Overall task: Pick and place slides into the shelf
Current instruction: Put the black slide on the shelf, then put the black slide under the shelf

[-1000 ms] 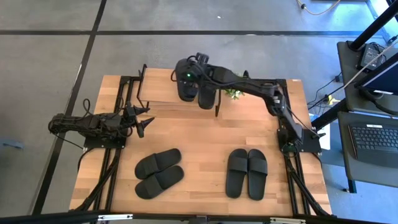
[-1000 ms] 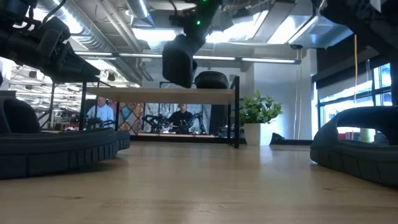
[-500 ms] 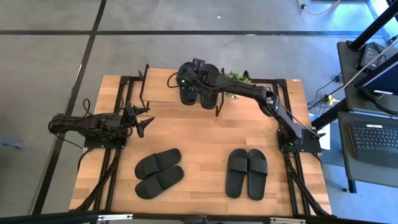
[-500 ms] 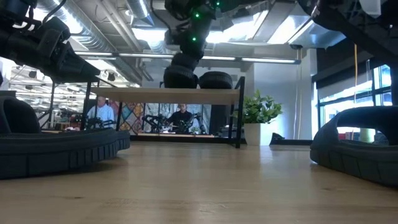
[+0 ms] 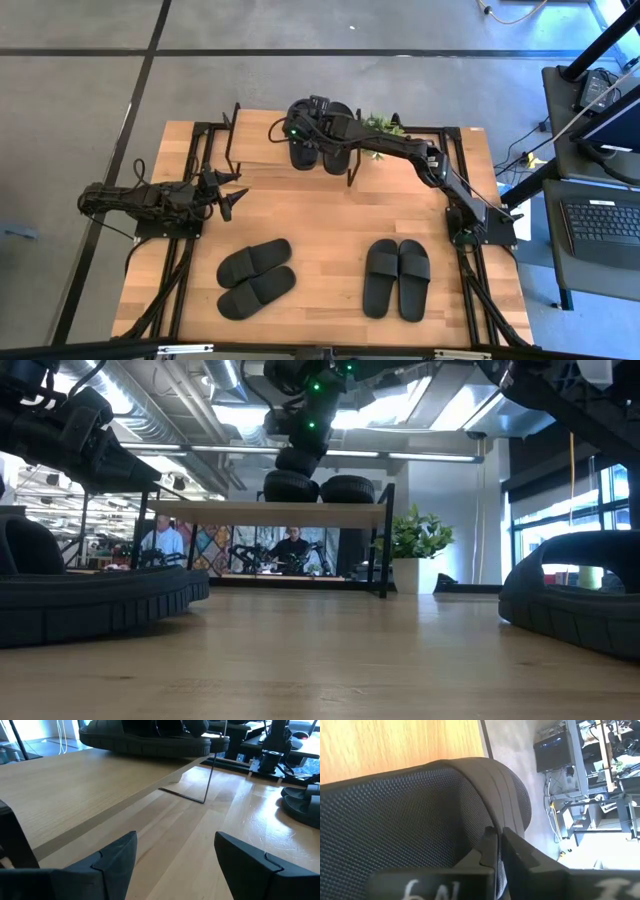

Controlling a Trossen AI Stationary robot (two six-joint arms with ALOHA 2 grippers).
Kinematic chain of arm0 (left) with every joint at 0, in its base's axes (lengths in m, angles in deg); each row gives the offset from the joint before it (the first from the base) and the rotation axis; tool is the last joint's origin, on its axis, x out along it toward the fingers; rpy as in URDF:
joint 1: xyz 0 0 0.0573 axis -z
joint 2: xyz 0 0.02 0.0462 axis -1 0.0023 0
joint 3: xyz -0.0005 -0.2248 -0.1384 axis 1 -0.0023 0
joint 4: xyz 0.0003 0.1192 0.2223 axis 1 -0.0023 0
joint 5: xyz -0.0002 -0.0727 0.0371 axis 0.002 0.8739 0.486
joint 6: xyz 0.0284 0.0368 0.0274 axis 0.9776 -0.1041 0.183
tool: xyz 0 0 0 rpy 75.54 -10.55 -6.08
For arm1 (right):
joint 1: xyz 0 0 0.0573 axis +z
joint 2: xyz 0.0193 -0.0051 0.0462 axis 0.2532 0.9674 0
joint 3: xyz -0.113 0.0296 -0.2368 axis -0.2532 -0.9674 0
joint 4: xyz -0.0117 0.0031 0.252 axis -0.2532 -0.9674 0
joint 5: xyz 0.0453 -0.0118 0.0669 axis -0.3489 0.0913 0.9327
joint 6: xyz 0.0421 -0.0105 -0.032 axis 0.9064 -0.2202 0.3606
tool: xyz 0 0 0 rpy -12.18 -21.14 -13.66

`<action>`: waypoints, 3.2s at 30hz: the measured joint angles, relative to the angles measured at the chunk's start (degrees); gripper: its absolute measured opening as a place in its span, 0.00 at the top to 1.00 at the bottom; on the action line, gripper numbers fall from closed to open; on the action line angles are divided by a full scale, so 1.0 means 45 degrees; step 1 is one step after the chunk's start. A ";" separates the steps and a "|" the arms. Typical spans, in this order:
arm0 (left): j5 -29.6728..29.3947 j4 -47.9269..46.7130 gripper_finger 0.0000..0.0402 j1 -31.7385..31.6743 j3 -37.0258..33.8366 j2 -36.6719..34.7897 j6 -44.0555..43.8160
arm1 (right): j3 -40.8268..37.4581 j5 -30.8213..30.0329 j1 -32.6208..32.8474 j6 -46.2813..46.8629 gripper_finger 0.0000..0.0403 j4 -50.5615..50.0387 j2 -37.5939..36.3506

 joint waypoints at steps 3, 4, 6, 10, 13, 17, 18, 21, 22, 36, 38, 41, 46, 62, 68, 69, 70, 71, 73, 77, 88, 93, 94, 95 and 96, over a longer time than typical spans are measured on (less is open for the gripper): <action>-0.0005 0.0004 0.36 0.0000 0.0001 0.0001 0.0004 | 0.0000 0.0025 0.0005 -0.0005 0.94 -0.0010 0.0000; 0.0000 0.0004 0.36 0.0000 0.0001 -0.0004 0.0004 | 0.0000 0.0029 0.0005 -0.0005 0.94 -0.0010 0.0000; 0.0000 0.0004 0.36 0.0000 0.0001 -0.0001 -0.0001 | 0.0000 0.0038 0.0005 -0.0001 0.92 -0.0015 0.0005; 0.0000 0.0004 0.36 0.0000 0.0001 0.0001 0.0004 | -0.0003 0.0165 0.0019 0.0005 0.83 -0.0041 0.0010; 0.0000 0.0004 0.36 0.0000 0.0001 -0.0004 0.0004 | -0.0005 0.0175 0.0019 0.0005 0.75 -0.0069 0.0010; 0.0000 0.0004 0.36 0.0000 0.0001 -0.0002 0.0004 | -0.0005 0.0170 0.0029 0.0028 0.66 -0.0160 0.0010; 0.0000 0.0003 0.36 0.0000 0.0001 -0.0004 0.0004 | -0.0005 0.0170 0.0029 0.0044 0.64 -0.0158 0.0010; 0.0000 0.0004 0.36 0.0000 0.0001 -0.0002 0.0004 | -0.0005 0.0141 0.0029 0.0049 0.60 -0.0155 0.0010; 0.0000 0.0004 0.36 0.0000 0.0000 -0.0003 0.0004 | -0.0005 0.0141 0.0032 0.0049 0.59 -0.0155 0.0010; 0.0000 0.0004 0.36 0.0000 0.0001 0.0001 0.0009 | 0.0204 0.0262 0.1531 0.0497 0.57 -0.0788 -0.1129; 0.0000 0.0004 0.36 0.0000 0.0001 -0.0001 0.0009 | 0.0199 0.0925 0.1809 0.0847 0.57 -0.1847 -0.1603; 0.0000 0.0004 0.36 0.0000 0.0001 -0.0003 0.0009 | 0.0199 0.2580 0.2093 0.1774 0.57 -0.3537 -0.2433; 0.0000 0.0004 0.36 0.0000 0.0001 0.0001 0.0014 | 0.0194 0.4402 0.2612 0.3297 0.58 -0.6109 -0.3719; 0.0000 0.0004 0.36 0.0000 0.0001 0.0001 0.0019 | -0.7899 0.4475 0.7074 0.8373 0.58 -0.7557 -0.9162; -0.0001 0.0004 0.36 0.0000 0.0001 0.0001 0.0116 | -1.2501 0.6477 0.9199 1.1921 0.58 -0.5913 -1.0894; -0.0014 0.0004 0.36 0.0000 -0.0001 0.0001 0.0116 | -1.2892 0.6882 0.9540 1.2284 0.58 -0.5463 -1.0983; -0.0069 0.0004 0.36 0.0000 0.0001 -0.0001 0.0120 | -1.3216 0.7174 0.9904 1.2391 0.58 -0.5043 -1.0996; -0.0183 0.0004 0.36 0.0000 0.0001 -0.0004 0.0120 | -1.3487 0.7392 1.0311 1.2456 0.58 -0.4700 -1.0964; -0.0366 0.0004 0.36 0.0000 0.0001 0.0001 0.0120 | -1.3871 0.7526 1.1003 1.2715 0.58 -0.4007 -1.0816; -0.0471 0.0004 0.36 0.0000 0.0001 0.0001 0.0122 | -1.4442 0.7342 1.2145 1.3242 0.58 -0.3297 -1.0293; -0.0476 0.0004 0.36 0.0000 0.0001 0.0001 0.0120 | -1.4853 0.6852 1.3495 1.6147 0.58 -0.3691 -0.7471; -0.0476 0.0004 0.36 0.0000 -0.0001 0.0001 0.0117 | -1.4848 0.6602 1.3467 1.6818 0.58 -0.4667 -0.6333; -0.0476 0.0004 0.36 0.0000 -0.0002 0.0001 0.0108 | -1.4848 0.6610 1.3469 1.7001 0.58 -0.4931 -0.6168; -0.0476 0.0004 0.36 0.0000 0.0001 0.0001 0.0107 | -1.4851 0.6615 1.3472 1.7070 0.58 -0.5152 -0.6028; -0.0476 0.0004 0.36 0.0000 0.0001 0.0001 0.0106 | -1.4853 0.6623 1.3474 1.7081 0.58 -0.5283 -0.5925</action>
